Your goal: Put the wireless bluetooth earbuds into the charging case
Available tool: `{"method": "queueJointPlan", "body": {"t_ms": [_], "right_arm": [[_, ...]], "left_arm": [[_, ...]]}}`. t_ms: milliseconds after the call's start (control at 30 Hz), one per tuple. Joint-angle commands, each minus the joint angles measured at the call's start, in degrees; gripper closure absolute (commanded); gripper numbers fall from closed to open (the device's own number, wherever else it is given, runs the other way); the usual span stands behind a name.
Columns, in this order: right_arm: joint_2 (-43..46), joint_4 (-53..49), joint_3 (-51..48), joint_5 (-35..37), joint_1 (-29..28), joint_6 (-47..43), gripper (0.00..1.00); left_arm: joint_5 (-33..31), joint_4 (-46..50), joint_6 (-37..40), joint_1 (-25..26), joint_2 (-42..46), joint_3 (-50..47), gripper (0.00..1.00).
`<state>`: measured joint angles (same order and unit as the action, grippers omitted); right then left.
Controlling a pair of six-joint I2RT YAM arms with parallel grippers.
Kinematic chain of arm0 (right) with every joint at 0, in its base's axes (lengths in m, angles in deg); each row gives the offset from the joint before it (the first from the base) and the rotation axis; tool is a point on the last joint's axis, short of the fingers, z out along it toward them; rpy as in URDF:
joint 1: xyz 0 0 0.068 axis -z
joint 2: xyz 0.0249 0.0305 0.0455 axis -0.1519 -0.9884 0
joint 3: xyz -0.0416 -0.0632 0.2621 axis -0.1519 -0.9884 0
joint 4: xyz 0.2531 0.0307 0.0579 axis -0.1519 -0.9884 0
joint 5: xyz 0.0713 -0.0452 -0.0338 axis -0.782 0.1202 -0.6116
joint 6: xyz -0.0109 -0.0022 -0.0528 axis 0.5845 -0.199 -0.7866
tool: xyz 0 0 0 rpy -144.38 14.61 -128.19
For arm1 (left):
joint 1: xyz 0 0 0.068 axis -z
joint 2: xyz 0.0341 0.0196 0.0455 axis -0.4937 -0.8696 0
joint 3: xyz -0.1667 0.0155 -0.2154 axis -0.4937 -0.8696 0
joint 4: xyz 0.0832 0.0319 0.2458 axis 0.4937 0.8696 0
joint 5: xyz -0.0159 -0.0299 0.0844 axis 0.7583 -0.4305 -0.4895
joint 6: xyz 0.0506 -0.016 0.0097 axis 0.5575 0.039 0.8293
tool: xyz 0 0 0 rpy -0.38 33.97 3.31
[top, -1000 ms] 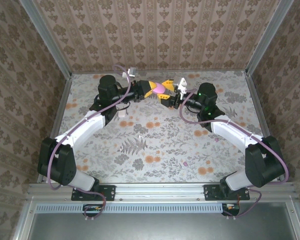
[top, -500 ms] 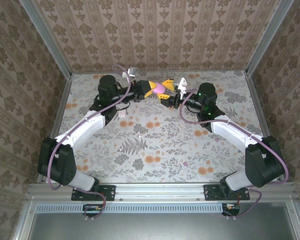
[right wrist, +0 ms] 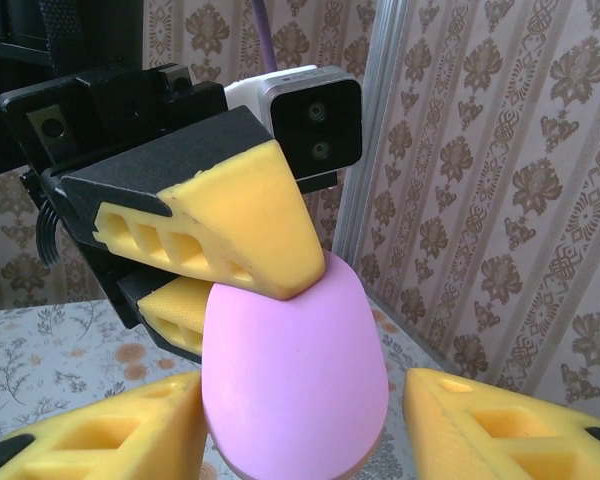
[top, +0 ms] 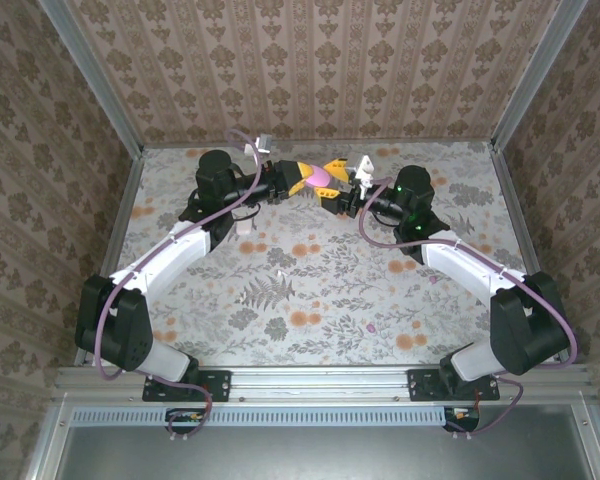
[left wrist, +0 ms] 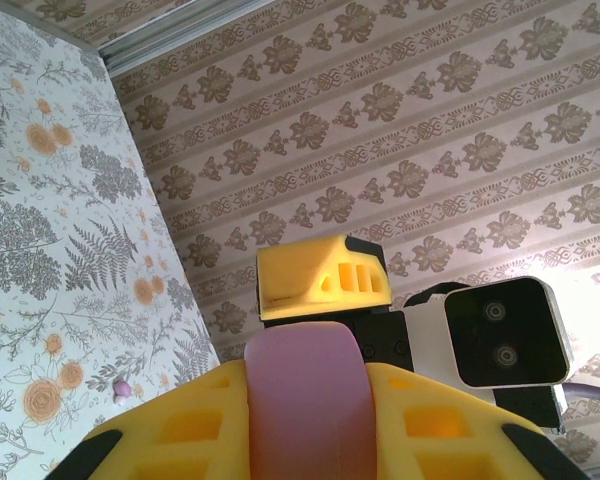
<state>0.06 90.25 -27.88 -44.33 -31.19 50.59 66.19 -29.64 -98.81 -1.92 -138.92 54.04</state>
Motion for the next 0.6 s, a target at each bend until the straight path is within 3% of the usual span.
{"method": "queueJointPlan", "body": {"t_ms": [0, 167, 300, 467, 567], "right_arm": [[0.77, 0.34, 0.77, 0.85, -0.23, -0.16, 0.48], [0.66, -0.64, 1.29, 0.39, -0.29, -0.38, 0.54], [1.32, -1.76, 1.42, -0.44, -0.14, 0.23, 0.57], [2.45, -7.90, 3.07, -4.08, 0.76, 3.29, 0.58], [2.93, -10.76, 3.37, -6.85, 1.57, 6.02, 0.59]], "left_arm": [[1.05, -2.44, 0.23, 0.00, 1.54, 0.08, 0.95], [1.03, -2.37, 0.53, -0.03, 1.48, 0.17, 0.93], [1.06, -2.69, 1.74, -0.02, 1.54, 0.21, 0.77], [-0.05, -0.27, 6.12, -0.20, 2.51, 0.61, 0.46], [-1.15, 5.41, 13.16, -0.89, 4.01, 1.08, 0.39]]}}
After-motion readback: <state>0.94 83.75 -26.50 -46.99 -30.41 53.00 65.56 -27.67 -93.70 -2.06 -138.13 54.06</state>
